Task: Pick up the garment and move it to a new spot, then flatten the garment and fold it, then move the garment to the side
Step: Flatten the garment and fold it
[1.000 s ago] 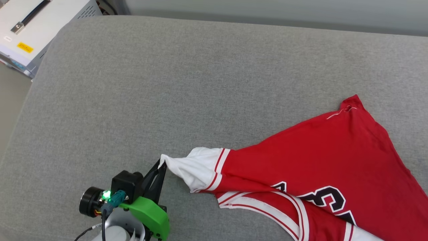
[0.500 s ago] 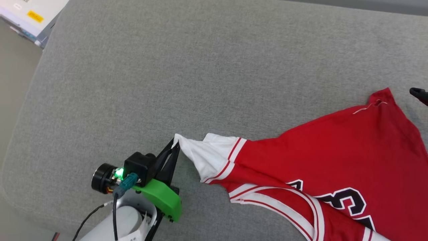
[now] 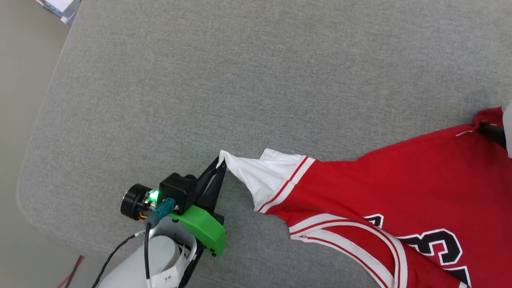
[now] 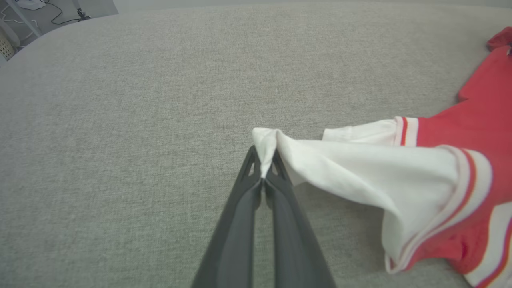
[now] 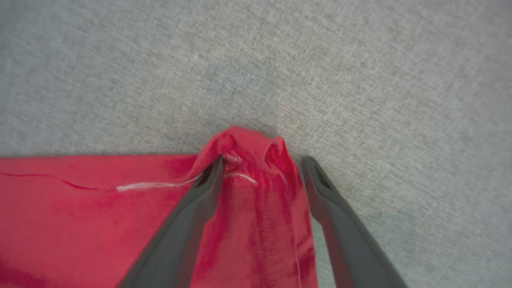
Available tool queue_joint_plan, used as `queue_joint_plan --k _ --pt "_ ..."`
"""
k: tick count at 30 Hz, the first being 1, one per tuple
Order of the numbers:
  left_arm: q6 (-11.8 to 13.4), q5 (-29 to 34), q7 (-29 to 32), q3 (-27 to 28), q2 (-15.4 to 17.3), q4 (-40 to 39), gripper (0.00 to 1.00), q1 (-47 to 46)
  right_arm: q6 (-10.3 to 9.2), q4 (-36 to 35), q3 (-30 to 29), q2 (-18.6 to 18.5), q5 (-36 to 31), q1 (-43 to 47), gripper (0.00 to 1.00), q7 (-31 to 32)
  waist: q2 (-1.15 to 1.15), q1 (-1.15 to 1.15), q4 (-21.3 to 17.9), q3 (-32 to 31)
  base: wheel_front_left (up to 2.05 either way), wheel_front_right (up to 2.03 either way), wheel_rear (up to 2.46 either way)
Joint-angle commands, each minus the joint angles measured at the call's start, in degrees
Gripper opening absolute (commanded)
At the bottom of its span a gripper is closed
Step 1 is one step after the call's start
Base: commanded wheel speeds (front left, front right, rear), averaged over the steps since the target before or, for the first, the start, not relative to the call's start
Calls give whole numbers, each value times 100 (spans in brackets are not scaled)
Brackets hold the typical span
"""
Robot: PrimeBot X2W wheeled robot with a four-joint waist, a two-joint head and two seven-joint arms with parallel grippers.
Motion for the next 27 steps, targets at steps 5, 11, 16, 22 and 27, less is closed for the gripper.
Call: queue_joint_plan --k 5,11,16,22,27 --pt "-44 8 -60 34 -66 125 0 -71 6 123 585 94 381 495 0 -194 27 0 -42 -77 0 0 0" --pt "-88 -11 -82 44 -45 232 0 -26 6 127 689 -26 482 275 0 -760 27 0 -198 -317 0 0 0" --pt "-83 -17 -92 64 20 281 0 34 6 92 691 -69 544 124 0 -1410 27 0 -322 -631 0 0 0" --pt "-1 -30 -91 183 203 126 0 81 6 -210 670 -265 665 152 0 -2261 27 0 -488 -996 0 0 0" --pt "89 -28 -54 371 383 -159 0 -107 6 -561 578 -425 669 274 0 -2883 27 0 -654 -1211 0 0 0"
